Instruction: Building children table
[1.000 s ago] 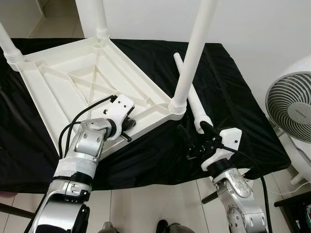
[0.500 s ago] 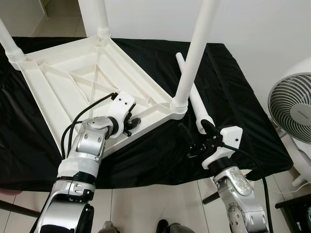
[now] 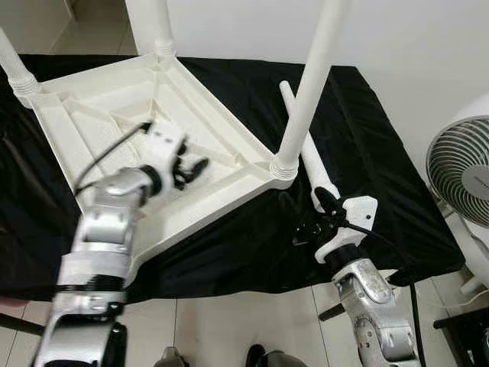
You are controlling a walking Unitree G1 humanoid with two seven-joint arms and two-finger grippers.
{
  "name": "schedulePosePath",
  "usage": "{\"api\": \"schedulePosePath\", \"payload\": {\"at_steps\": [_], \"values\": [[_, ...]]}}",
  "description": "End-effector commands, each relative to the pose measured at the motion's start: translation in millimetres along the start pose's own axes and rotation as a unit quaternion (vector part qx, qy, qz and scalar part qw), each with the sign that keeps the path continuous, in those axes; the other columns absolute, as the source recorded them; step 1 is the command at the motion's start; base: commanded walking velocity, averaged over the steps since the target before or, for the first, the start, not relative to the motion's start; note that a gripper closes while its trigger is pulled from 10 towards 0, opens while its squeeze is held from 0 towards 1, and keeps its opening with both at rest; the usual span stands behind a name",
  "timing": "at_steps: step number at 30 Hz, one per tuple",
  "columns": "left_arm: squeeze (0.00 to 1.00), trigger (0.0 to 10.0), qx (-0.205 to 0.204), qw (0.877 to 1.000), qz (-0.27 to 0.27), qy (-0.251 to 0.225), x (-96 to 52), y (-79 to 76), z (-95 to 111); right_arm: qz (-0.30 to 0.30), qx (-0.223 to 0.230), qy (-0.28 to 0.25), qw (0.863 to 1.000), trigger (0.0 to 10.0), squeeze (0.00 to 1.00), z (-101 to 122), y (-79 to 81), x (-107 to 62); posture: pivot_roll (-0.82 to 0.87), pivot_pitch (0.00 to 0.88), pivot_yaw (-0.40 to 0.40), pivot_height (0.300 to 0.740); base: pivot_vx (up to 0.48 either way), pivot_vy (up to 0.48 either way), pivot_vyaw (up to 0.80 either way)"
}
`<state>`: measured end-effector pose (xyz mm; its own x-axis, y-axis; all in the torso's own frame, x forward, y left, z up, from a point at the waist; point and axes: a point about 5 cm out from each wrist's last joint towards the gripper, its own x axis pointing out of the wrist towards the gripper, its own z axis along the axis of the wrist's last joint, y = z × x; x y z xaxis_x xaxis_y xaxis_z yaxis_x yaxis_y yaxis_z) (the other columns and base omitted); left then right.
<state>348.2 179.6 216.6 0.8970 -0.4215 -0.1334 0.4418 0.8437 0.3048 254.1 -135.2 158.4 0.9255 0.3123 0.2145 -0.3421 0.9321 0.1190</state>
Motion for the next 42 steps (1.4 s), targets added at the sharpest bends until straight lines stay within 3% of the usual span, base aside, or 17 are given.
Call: {"api": "schedulePosePath", "payload": {"at_steps": [1, 5, 8, 11, 14, 23, 28, 29, 35, 38, 42], "values": [[0.00, 10.0, 0.011, 1.000, 0.001, 0.016, -2.7, 4.8, -8.0, -0.002, -0.006, 0.004, 1.000, 10.0, 0.00, -2.3, -3.7, 0.2, 0.13, 0.104, -0.051, 0.740, 0.000, 0.000, 0.00], [0.00, 10.0, 0.068, 0.997, 0.022, 0.040, -11.0, 24.0, -10.5, -0.001, -0.009, 0.007, 1.000, 10.0, 0.00, -3.3, -5.3, 4.3, 0.14, 0.094, -0.053, 0.740, 0.000, 0.000, 0.00], [0.00, 10.0, 0.085, 0.995, 0.036, 0.048, -13.0, 30.4, -10.9, -0.001, -0.009, 0.010, 1.000, 10.0, 0.00, -4.1, -5.5, 5.9, 0.14, 0.090, -0.054, 0.740, 0.000, 0.000, 0.00], [0.00, 10.0, 0.128, 0.987, 0.061, 0.071, -15.7, 39.2, -13.5, 0.001, -0.013, 0.018, 1.000, 10.0, 0.00, -5.7, -2.8, 10.1, 0.14, 0.083, -0.056, 0.740, 0.000, 0.000, 0.00], [0.00, 10.0, 0.134, 0.986, 0.063, 0.074, -15.9, 39.7, -14.2, 0.004, -0.014, 0.019, 1.000, 10.0, 0.00, -6.1, -1.7, 10.8, 0.14, 0.081, -0.056, 0.740, 0.000, 0.000, 0.00], [0.00, 10.0, 0.224, 0.970, 0.023, 0.095, -13.9, 27.0, -26.1, 0.014, -0.017, 0.024, 0.999, 10.0, 0.00, -8.6, -0.6, 13.8, 0.14, 0.060, -0.061, 0.740, 0.000, 0.000, 0.00], [0.00, 10.0, 0.228, 0.969, 0.019, 0.097, -12.5, 24.9, -28.8, 0.014, -0.016, 0.023, 1.000, 10.0, 0.00, -8.2, -1.0, 14.7, 0.14, 0.055, -0.062, 0.740, 0.000, 0.000, 0.00], [0.00, 10.0, 0.211, 0.972, 0.027, 0.096, -12.2, 26.8, -29.4, 0.015, -0.016, 0.023, 0.999, 10.0, 0.00, -8.3, -1.0, 15.0, 0.13, 0.052, -0.061, 0.740, 0.000, 0.000, 0.00], [0.00, 10.0, 0.200, 0.974, 0.050, 0.096, -13.7, 34.3, -29.2, 0.015, -0.016, 0.023, 0.999, 10.0, 0.00, -9.1, -1.0, 15.2, 0.13, 0.044, -0.062, 0.740, 0.000, 0.000, 0.00], [0.00, 10.0, 0.209, 0.969, 0.075, 0.110, -18.5, 44.2, -34.4, 0.014, -0.016, 0.023, 1.000, 10.0, 0.00, -9.8, -1.2, 16.2, 0.13, 0.043, -0.063, 0.740, 0.000, 0.000, 0.00], [0.00, 10.0, 0.222, 0.965, 0.071, 0.122, -20.1, 43.0, -41.3, 0.015, -0.016, 0.026, 0.999, 10.0, 0.00, -9.9, -0.9, 18.9, 0.14, 0.044, -0.068, 0.740, 0.000, 0.000, 0.00]]}}
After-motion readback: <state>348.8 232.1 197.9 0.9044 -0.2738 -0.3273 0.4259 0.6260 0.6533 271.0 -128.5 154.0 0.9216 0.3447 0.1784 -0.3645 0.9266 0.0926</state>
